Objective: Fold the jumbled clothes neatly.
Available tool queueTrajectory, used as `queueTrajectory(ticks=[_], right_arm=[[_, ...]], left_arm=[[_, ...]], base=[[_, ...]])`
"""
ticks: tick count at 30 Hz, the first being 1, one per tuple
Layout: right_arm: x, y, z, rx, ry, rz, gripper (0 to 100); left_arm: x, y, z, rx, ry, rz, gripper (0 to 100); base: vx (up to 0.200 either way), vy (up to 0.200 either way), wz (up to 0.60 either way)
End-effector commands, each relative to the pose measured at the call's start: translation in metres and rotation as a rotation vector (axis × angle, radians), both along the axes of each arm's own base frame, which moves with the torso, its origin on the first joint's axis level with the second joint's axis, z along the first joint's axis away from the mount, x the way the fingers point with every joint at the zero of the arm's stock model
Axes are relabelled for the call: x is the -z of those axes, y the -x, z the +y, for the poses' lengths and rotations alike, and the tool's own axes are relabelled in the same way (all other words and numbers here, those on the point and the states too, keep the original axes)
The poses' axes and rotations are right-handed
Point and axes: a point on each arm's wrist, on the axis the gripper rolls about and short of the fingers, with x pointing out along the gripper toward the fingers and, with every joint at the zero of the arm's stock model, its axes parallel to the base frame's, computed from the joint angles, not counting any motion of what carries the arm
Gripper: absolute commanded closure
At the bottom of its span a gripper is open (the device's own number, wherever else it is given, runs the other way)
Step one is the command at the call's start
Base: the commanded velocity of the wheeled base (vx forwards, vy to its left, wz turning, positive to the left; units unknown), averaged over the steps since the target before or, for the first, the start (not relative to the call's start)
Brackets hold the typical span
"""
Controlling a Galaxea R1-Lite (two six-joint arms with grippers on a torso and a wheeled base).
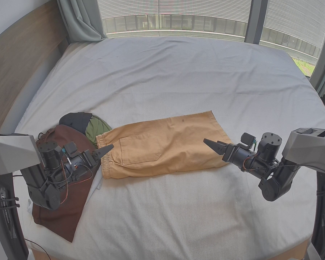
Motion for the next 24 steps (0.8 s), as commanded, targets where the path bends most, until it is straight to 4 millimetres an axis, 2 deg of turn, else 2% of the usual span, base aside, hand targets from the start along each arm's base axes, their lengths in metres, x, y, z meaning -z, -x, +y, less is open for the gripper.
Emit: queueTrajectory(ticks=[1,8,16,24], right_arm=[[0.0,0.001,0.001,-0.004,0.001,0.003,0],[0.012,0.011,0.007,-0.027,0.017,0.057,0],[0.023,0.019,0.008,-0.036,0.039,0.133,0],[0.044,0.021,0.004,-0.027,0.069,0.232,0]], left_arm=[[-0.01,0.002,0.0,-0.001,0.0,-0.026,0],[-0.024,0.007,-0.003,0.007,-0.001,-0.064,0],[-0.025,0.013,-0.001,0.017,-0.056,-0.089,0],[-0.022,0.017,-0.002,0.021,-0.106,-0.104,0]], base=[[0.0,0.0,0.0],[0.0,0.0,0.0],[0.0,0.0,0.0],[0.0,0.0,0.0]])
